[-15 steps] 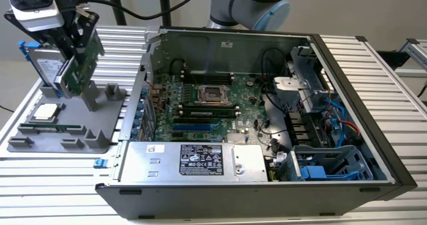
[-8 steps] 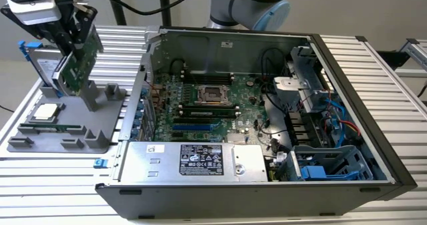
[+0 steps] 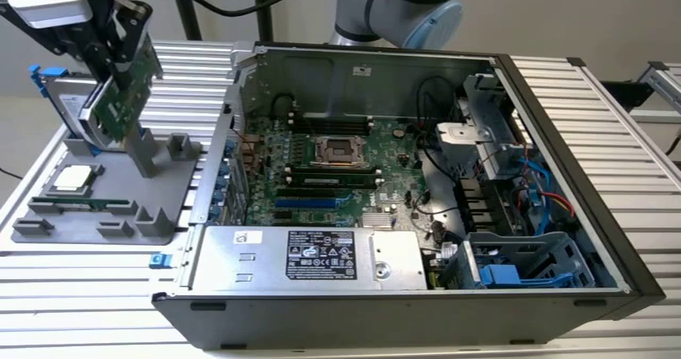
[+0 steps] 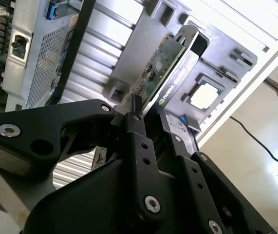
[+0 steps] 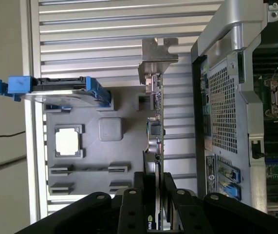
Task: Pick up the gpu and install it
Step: 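Pick up the gpu and move the gpu toward the slot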
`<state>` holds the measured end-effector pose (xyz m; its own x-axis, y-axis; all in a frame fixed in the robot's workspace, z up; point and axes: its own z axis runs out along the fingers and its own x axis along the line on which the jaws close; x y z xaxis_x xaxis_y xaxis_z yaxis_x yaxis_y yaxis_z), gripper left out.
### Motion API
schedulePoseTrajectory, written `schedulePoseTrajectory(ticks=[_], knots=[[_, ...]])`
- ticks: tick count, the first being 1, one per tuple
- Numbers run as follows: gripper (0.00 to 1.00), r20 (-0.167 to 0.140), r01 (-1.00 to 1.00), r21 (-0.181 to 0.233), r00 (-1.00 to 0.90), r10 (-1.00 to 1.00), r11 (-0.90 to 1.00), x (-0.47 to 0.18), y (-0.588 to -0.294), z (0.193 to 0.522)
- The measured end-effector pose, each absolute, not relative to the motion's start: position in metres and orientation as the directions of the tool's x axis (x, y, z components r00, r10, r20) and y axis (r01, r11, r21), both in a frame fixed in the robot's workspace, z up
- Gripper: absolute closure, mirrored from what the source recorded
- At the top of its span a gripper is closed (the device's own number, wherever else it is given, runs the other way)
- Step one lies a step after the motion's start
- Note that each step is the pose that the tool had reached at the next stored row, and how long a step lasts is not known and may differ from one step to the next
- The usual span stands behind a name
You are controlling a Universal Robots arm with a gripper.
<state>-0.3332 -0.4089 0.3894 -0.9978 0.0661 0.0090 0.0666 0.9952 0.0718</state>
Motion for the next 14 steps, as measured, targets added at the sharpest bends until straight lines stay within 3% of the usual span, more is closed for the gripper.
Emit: schedulePoseTrajectory(ticks=[14], knots=[[1.0,0.009,0.067,0.072,-0.998,0.066,0.995,-0.333,-0.409,0.4]])
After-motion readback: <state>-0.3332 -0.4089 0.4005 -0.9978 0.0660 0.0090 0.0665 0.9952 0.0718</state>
